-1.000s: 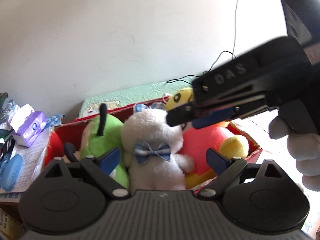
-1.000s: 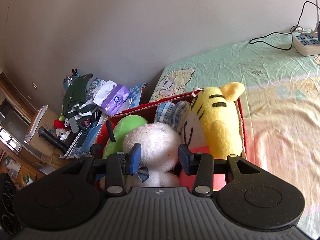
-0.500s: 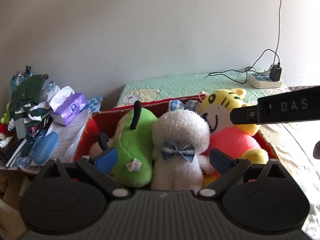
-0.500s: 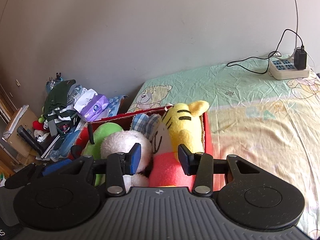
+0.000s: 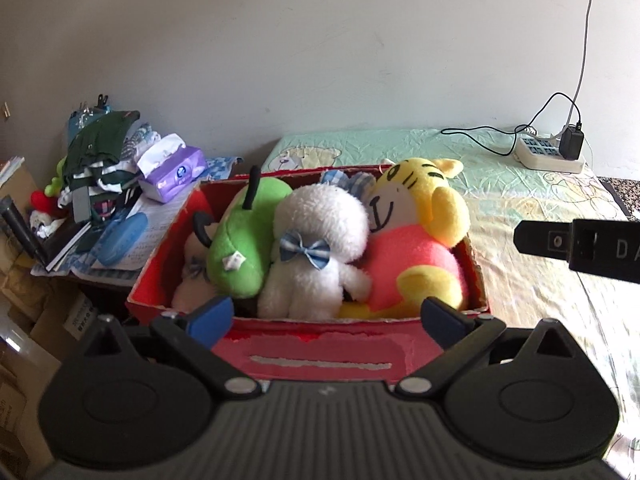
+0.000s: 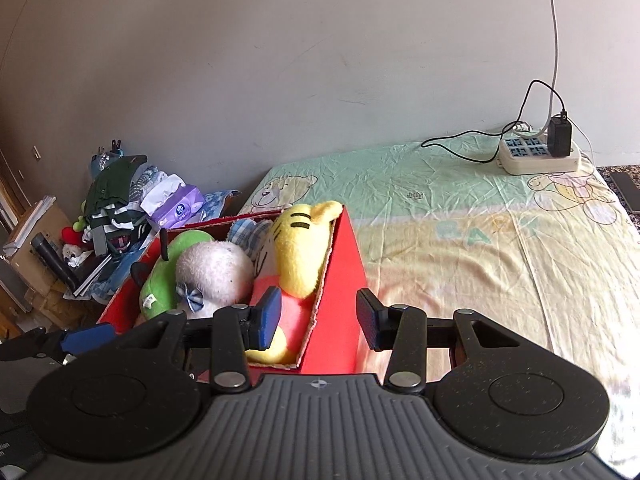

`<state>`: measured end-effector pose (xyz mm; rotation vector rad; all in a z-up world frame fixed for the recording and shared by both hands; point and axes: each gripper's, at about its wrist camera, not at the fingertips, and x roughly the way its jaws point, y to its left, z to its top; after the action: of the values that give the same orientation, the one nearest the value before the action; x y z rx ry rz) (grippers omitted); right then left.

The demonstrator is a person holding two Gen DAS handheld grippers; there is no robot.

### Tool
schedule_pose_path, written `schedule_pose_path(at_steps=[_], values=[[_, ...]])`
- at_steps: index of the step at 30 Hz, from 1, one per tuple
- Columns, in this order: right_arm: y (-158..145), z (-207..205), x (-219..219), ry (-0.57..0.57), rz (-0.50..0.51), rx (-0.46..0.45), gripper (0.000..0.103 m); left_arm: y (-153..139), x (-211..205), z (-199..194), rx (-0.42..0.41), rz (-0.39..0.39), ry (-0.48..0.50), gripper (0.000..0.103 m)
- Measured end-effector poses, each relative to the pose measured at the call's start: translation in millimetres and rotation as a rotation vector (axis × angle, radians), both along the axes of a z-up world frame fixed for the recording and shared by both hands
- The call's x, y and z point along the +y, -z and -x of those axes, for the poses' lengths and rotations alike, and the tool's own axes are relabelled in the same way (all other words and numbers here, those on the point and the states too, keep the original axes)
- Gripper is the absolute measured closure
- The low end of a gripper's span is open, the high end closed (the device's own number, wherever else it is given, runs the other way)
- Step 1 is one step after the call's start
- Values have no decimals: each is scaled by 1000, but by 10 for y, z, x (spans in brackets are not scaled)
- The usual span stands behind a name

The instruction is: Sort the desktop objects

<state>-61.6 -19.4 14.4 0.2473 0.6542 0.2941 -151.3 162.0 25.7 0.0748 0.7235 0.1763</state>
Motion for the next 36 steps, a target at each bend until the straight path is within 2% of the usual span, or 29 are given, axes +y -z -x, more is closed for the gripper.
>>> schedule_pose_path(at_steps=[7, 18, 23, 30, 36], values=[[69, 192, -143, -14, 37, 12, 58, 100, -197, 196, 60, 37, -57, 2], [198, 381, -178, -58, 70, 60, 58, 231, -216, 212, 130, 56, -92, 2], [234, 399, -82, -88, 73, 86, 58, 287, -115, 258, 158, 58, -121, 2], [221, 422, 232, -144, 81, 112, 58, 318, 228, 252, 198, 63, -180, 2], [131, 372, 490, -139, 91, 98, 58, 205, 494, 192, 195, 47, -186, 2]])
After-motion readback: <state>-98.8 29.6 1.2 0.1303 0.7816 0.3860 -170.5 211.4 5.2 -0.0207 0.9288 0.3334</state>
